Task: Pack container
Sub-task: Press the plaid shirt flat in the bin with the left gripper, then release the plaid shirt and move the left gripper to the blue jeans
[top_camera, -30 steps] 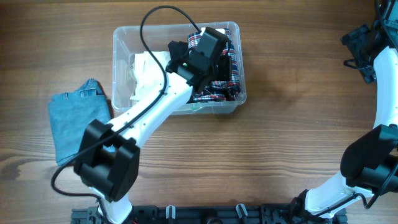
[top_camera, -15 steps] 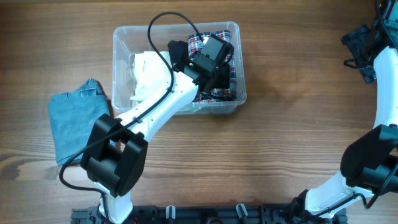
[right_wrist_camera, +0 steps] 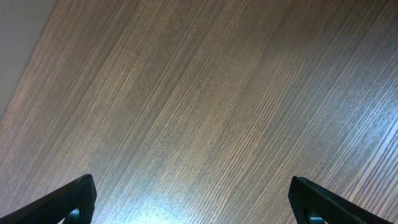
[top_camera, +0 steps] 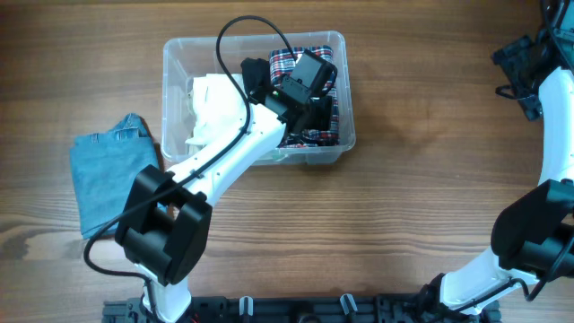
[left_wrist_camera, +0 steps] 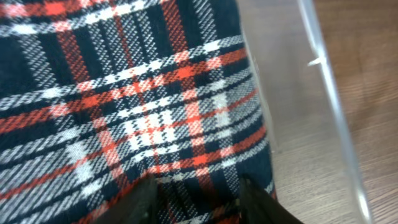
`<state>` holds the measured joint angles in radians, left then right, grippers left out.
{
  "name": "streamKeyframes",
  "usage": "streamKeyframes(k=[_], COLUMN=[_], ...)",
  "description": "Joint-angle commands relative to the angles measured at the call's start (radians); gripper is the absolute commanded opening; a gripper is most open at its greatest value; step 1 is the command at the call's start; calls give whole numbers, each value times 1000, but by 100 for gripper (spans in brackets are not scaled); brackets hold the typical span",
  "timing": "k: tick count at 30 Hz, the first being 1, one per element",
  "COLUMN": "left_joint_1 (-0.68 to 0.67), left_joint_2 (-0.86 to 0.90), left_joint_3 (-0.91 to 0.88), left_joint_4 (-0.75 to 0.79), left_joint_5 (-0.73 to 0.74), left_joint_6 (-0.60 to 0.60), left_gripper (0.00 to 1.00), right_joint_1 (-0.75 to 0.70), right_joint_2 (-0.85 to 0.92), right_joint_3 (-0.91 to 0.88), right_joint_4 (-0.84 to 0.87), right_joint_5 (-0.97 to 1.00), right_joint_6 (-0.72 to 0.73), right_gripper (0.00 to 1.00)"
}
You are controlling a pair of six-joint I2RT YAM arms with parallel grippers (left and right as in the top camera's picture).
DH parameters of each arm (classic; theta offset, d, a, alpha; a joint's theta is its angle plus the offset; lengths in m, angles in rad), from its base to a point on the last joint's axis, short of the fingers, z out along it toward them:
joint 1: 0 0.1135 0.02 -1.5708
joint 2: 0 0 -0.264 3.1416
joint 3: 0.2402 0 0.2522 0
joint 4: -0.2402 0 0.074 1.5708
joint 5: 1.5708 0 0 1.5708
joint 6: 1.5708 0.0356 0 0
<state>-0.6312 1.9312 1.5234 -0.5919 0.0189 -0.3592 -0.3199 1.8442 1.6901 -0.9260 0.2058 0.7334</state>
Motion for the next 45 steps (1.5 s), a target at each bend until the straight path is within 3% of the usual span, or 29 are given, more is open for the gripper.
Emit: streamKeyframes(k=[1, 9, 16, 22, 30, 35, 39, 45], left_joint_1=[14, 30, 67, 93, 104, 104, 105, 195], left_joint_2=[-71, -71, -21, -14, -187, -290, -393, -509], left_joint_3=[-14, -14, -14, -14, -14, -14, -14, -14], left_joint_4=[25, 176, 187, 146, 79, -38, -137, -270], left_joint_5=[-95, -130, -129, -129, -129, -129, -199, -468], left_joint_6=[16, 15, 14, 16, 16, 16, 15, 11], left_gripper=[43, 34, 36, 58, 71, 98, 100, 100], right_joint_1=[4, 5, 5, 5, 4, 4, 4, 4], right_joint_2=[16, 16, 16, 16, 16, 16, 16, 16], right_joint_3=[-4, -4, -4, -4, -4, -4, -4, -4], right_joint_4=[4, 6, 7, 6, 9, 9, 9, 9], right_joint_5=[-5, -5, -5, -5, -5, -5, -5, -5], right_joint_6=[9, 9, 9, 9, 9, 9, 9, 9], right_gripper=[100, 100, 100, 100, 100, 100, 100, 100])
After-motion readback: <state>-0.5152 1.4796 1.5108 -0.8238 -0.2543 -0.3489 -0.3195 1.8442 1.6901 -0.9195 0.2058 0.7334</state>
